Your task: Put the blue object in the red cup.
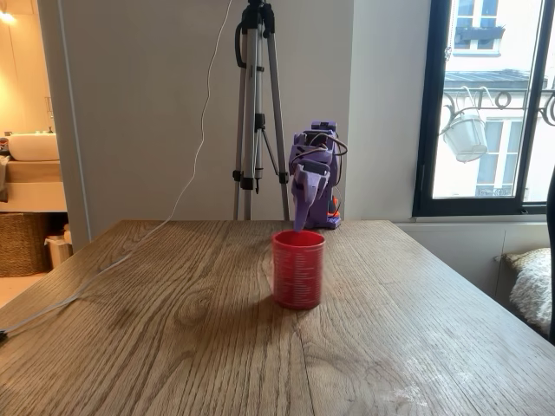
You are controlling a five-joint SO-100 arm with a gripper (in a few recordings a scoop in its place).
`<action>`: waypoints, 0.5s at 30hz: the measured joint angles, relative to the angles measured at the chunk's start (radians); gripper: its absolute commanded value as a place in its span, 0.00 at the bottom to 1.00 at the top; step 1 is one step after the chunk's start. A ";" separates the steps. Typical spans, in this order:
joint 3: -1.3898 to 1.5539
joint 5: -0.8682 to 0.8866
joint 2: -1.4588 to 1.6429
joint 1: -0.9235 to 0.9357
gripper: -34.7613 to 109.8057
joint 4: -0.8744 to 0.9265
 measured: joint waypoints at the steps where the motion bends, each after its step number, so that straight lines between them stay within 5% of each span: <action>1: 0.000 0.000 0.000 0.000 0.50 0.000; 4: 0.000 0.000 0.000 0.005 0.48 0.000; 5: 0.000 0.000 0.000 0.008 0.42 0.000; 6: 0.000 0.000 0.000 0.012 0.25 0.000; 15: 0.000 0.037 0.014 0.018 0.25 -0.003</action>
